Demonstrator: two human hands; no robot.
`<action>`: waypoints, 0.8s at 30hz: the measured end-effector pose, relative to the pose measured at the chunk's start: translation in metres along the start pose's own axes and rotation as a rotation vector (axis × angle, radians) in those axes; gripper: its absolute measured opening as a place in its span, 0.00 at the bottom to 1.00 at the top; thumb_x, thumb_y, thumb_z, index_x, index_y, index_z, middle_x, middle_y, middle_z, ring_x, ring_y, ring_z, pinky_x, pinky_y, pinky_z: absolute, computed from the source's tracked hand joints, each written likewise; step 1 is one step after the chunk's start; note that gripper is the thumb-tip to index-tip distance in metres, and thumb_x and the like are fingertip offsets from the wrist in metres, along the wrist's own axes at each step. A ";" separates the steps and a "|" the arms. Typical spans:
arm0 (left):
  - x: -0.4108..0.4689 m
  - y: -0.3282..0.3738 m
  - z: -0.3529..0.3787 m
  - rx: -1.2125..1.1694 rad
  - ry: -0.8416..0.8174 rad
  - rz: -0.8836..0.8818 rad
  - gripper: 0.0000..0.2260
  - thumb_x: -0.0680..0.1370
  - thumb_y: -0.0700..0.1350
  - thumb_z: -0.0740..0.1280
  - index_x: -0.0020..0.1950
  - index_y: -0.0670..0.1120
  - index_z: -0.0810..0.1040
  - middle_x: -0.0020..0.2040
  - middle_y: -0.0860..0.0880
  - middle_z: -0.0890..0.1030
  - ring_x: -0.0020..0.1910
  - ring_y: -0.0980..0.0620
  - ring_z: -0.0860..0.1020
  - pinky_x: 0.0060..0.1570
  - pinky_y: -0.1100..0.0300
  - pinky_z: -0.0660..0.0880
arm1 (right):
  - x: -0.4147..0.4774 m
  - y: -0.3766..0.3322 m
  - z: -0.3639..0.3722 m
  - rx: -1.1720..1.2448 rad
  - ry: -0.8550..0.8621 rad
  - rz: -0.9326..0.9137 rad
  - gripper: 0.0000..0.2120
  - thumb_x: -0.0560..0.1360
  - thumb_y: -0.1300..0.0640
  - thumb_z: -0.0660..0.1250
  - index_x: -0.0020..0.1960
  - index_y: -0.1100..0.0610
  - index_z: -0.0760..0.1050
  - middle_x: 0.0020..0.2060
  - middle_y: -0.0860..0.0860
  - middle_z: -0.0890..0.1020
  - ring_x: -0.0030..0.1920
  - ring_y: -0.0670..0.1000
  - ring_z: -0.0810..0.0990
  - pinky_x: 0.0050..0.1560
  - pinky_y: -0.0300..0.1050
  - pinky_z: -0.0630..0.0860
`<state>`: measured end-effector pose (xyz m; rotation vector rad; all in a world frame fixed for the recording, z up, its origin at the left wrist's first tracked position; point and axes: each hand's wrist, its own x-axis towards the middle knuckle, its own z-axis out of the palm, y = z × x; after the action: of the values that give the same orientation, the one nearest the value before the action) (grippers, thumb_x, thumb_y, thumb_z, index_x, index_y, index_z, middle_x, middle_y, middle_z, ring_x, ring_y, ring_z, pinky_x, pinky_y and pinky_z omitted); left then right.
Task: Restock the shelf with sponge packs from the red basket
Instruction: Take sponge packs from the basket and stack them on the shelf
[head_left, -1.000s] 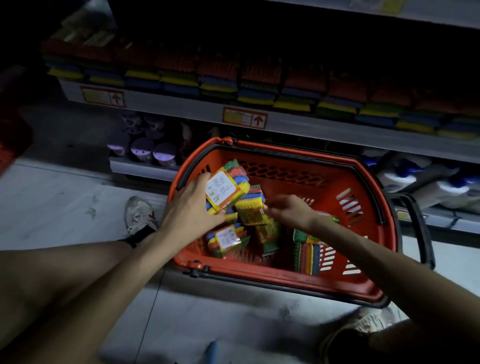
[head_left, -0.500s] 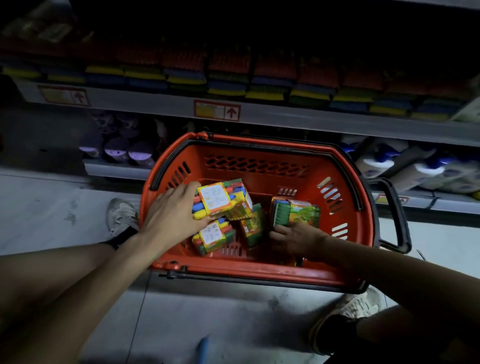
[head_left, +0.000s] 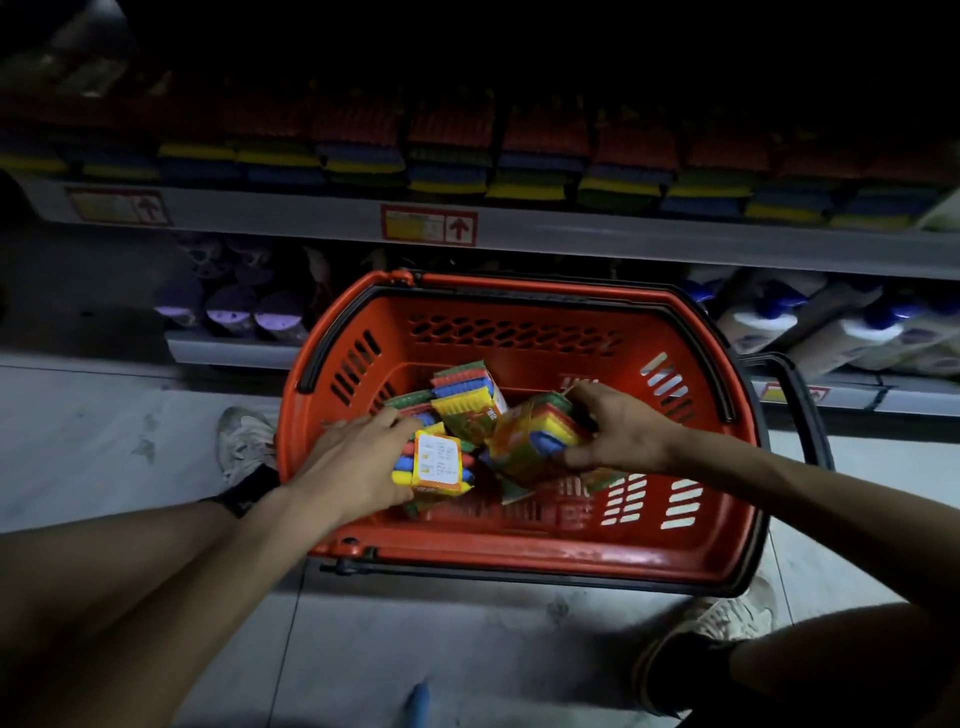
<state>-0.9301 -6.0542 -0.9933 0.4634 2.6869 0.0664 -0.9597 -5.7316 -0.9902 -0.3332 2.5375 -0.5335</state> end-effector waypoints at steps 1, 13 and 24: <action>0.002 0.002 0.000 0.000 -0.002 0.001 0.40 0.71 0.60 0.76 0.78 0.58 0.60 0.70 0.54 0.70 0.71 0.48 0.72 0.65 0.50 0.69 | -0.004 -0.002 -0.006 0.039 0.021 0.013 0.34 0.66 0.43 0.78 0.64 0.60 0.72 0.57 0.55 0.78 0.55 0.56 0.79 0.57 0.55 0.78; 0.025 0.036 -0.020 -0.785 0.146 -0.092 0.31 0.67 0.49 0.82 0.67 0.54 0.74 0.58 0.52 0.72 0.57 0.52 0.76 0.52 0.62 0.72 | -0.068 -0.033 -0.067 0.118 0.204 0.045 0.34 0.68 0.42 0.76 0.69 0.53 0.71 0.54 0.48 0.71 0.52 0.50 0.77 0.56 0.50 0.78; 0.040 0.105 -0.076 -1.711 0.231 -0.257 0.25 0.67 0.60 0.79 0.58 0.51 0.80 0.51 0.49 0.85 0.52 0.46 0.83 0.57 0.35 0.78 | -0.084 -0.008 -0.091 0.848 0.387 -0.018 0.19 0.78 0.57 0.69 0.67 0.42 0.77 0.61 0.44 0.83 0.56 0.43 0.84 0.52 0.40 0.82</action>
<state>-0.9620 -5.9399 -0.9274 -0.4536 1.8305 2.0921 -0.9372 -5.6833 -0.8785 0.0745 2.3681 -1.7202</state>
